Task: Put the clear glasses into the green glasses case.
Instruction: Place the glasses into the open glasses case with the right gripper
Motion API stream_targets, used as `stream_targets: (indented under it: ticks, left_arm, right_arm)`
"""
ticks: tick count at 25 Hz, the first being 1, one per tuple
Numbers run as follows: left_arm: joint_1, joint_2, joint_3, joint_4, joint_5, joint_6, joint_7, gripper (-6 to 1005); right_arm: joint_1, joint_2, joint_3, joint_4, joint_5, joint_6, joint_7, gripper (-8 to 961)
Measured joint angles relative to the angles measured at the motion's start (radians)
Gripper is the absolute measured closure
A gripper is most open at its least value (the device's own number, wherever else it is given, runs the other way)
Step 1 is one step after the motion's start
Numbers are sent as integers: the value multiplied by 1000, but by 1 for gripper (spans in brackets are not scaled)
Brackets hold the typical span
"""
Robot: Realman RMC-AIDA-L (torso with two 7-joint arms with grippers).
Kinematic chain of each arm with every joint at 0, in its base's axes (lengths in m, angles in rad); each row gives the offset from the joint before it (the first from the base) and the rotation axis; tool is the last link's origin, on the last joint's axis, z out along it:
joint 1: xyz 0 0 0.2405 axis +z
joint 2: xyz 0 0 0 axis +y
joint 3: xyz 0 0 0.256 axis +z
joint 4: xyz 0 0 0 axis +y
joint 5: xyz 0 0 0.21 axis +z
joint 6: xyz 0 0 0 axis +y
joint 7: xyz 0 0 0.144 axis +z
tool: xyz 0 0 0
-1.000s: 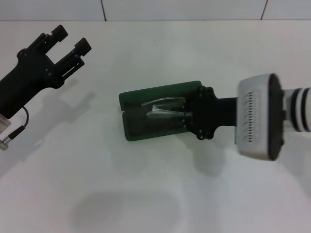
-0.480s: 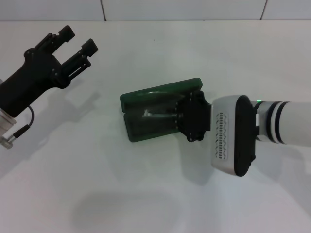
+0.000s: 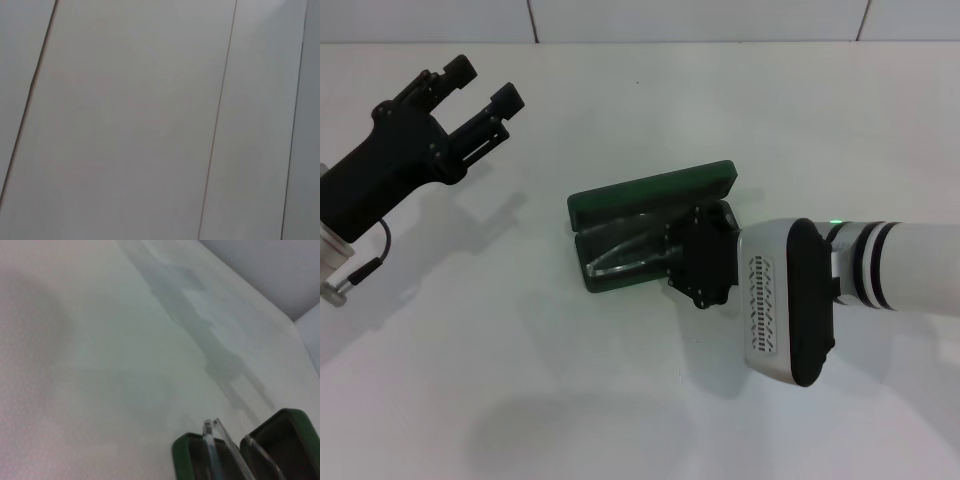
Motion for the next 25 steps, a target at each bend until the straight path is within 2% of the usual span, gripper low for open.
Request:
stream_targets:
  ticks: [18, 25]
  left_arm:
    - [4, 4, 1, -15, 2, -2, -11, 240]
    - [-1, 1, 1, -37, 3, -2, -6, 240]
  right_arm:
    - [-21, -2, 1, -43, -135, 22, 40, 736]
    - [-49, -1, -2, -51, -156, 26, 42, 689]
